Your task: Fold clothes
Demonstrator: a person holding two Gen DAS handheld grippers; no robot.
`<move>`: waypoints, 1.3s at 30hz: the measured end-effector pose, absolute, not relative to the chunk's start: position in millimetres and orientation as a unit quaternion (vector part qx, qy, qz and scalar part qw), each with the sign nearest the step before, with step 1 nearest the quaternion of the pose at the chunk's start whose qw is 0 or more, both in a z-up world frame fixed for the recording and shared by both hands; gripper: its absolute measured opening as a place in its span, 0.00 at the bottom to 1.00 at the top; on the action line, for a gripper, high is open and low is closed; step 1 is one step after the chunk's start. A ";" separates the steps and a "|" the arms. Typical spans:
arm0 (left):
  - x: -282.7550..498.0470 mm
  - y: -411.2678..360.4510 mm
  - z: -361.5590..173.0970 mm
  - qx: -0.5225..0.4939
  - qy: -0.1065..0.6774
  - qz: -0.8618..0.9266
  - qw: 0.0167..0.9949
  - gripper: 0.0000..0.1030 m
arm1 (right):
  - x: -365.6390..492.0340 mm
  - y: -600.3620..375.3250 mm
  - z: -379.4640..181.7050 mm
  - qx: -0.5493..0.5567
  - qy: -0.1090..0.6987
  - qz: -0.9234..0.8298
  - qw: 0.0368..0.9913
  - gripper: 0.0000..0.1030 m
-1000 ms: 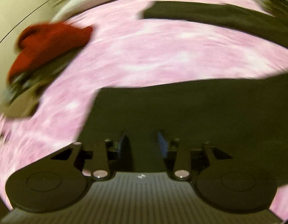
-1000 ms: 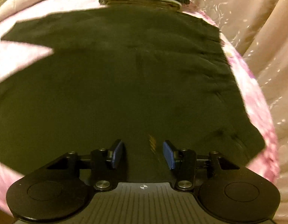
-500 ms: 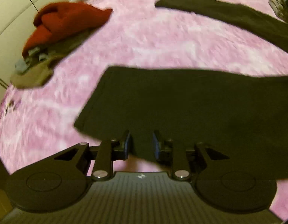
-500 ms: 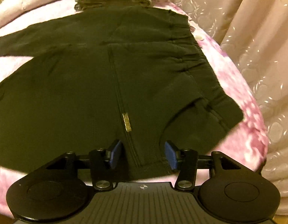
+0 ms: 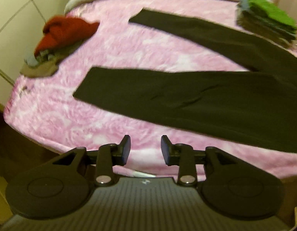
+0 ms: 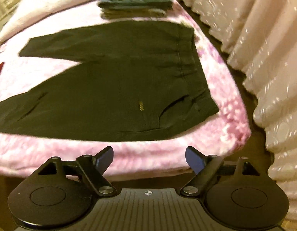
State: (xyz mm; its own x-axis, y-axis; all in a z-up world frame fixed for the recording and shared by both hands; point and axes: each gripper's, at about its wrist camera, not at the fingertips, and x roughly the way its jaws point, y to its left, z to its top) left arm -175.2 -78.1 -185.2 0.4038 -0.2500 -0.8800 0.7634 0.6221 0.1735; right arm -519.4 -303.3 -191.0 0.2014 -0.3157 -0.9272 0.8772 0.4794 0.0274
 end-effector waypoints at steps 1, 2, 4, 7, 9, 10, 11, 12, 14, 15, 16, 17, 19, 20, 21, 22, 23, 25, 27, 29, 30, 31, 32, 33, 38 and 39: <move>-185.3 -75.9 -173.8 0.290 0.433 -0.324 0.789 0.35 | -522.7 -299.1 -181.3 0.291 0.472 -0.413 0.722 0.90; -195.5 -72.3 -161.9 0.286 0.428 -0.328 0.792 0.37 | -526.2 -293.7 -170.2 0.288 0.467 -0.411 0.728 0.92; -214.6 -64.5 -140.2 0.276 0.421 -0.336 0.796 0.38 | -532.1 -283.6 -151.2 0.282 0.459 -0.404 0.739 0.93; -239.0 -54.1 -117.7 0.268 0.411 -0.346 0.800 0.39 | -540.3 -270.2 -127.2 0.274 0.448 -0.399 0.752 0.93; -253.0 -47.1 -107.2 0.264 0.406 -0.349 0.802 0.39 | -544.9 -262.8 -114.3 0.269 0.442 -0.397 0.758 0.93; -259.0 -44.1 -103.1 0.262 0.404 -0.351 0.803 0.39 | -546.9 -259.3 -108.4 0.266 0.439 -0.395 0.762 0.93; -264.6 -41.3 -99.5 0.261 0.403 -0.353 0.803 0.39 | -548.4 -255.9 -103.1 0.264 0.436 -0.393 0.765 0.93; -270.2 -38.5 -95.8 0.259 0.402 -0.355 0.804 0.40 | -549.9 -252.7 -98.1 0.262 0.434 -0.392 0.768 0.93; -279.6 -34.6 -91.3 0.259 0.399 -0.356 0.804 0.41 | -554.0 -247.2 -90.1 0.255 0.434 -0.393 0.770 0.93; -283.6 -33.1 -89.6 0.260 0.398 -0.356 0.805 0.41 | -555.0 -245.1 -87.4 0.252 0.436 -0.394 0.769 0.93; -286.5 -31.6 -88.5 0.260 0.397 -0.357 0.805 0.41 | -555.9 -243.5 -85.2 0.251 0.438 -0.395 0.768 0.93; -289.0 -30.1 -87.5 0.260 0.397 -0.358 0.804 0.41 | -557.2 -242.0 -83.5 0.251 0.439 -0.396 0.766 0.93; -293.0 -28.9 -85.6 0.261 0.395 -0.360 0.804 0.41 | -561.3 -239.4 -81.5 0.254 0.440 -0.397 0.765 0.93; -295.0 -28.4 -84.6 0.261 0.394 -0.361 0.804 0.41 | -562.5 -239.0 -80.0 0.256 0.439 -0.397 0.764 0.93; -297.0 -27.9 -83.6 0.262 0.392 -0.362 0.804 0.41 | -563.4 -238.8 -78.5 0.259 0.438 -0.397 0.764 0.93; -298.6 -27.7 -82.4 0.262 0.391 -0.364 0.804 0.41 | -564.1 -238.7 -77.0 0.261 0.437 -0.397 0.763 0.93; -300.1 -28.2 -81.3 0.263 0.390 -0.365 0.803 0.41 | -564.9 -238.9 -75.6 0.263 0.437 -0.397 0.763 0.93; -302.8 -29.8 -78.6 0.265 0.387 -0.368 0.803 0.41 | -568.4 -239.4 -71.5 0.265 0.436 -0.398 0.762 0.93; -306.0 -32.1 -74.2 0.265 0.383 -0.372 0.803 0.41 | -568.1 -239.7 -67.1 0.264 0.436 -0.398 0.763 0.93; -308.6 -34.1 -70.1 0.266 0.378 -0.375 0.804 0.42 | -567.6 -239.2 -63.5 0.261 0.433 -0.396 0.767 0.94; -309.2 -34.5 -68.2 0.265 0.375 -0.377 0.804 0.42 | -567.3 -238.8 -62.1 0.260 0.432 -0.394 0.768 0.94; -310.0 -35.5 -66.6 0.265 0.373 -0.378 0.805 0.43 | -566.9 -238.7 -61.2 0.259 0.431 -0.393 0.770 0.94; -311.3 -36.9 -65.3 0.265 0.372 -0.379 0.805 0.43 | -566.5 -238.5 -60.3 0.257 0.431 -0.392 0.771 0.94; -312.9 -38.0 -64.1 0.264 0.370 -0.379 0.806 0.43 | -566.0 -238.3 -59.4 0.256 0.430 -0.391 0.772 0.94; -319.8 -39.7 -61.4 0.267 0.370 -0.383 0.803 0.43 | -566.6 -237.8 -59.7 0.258 0.434 -0.385 0.772 0.94; -320.9 -39.6 -61.1 0.267 0.371 -0.384 0.802 0.43 | -566.7 -237.7 -59.9 0.259 0.436 -0.384 0.771 0.94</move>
State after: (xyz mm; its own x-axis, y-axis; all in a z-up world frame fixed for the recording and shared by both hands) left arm -320.9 -39.6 -61.1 0.4308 -0.4172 -0.8002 0.8139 0.5627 0.1447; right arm -566.7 -237.7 -59.9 0.3249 -0.3671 -0.8716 0.8191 0.5699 0.0654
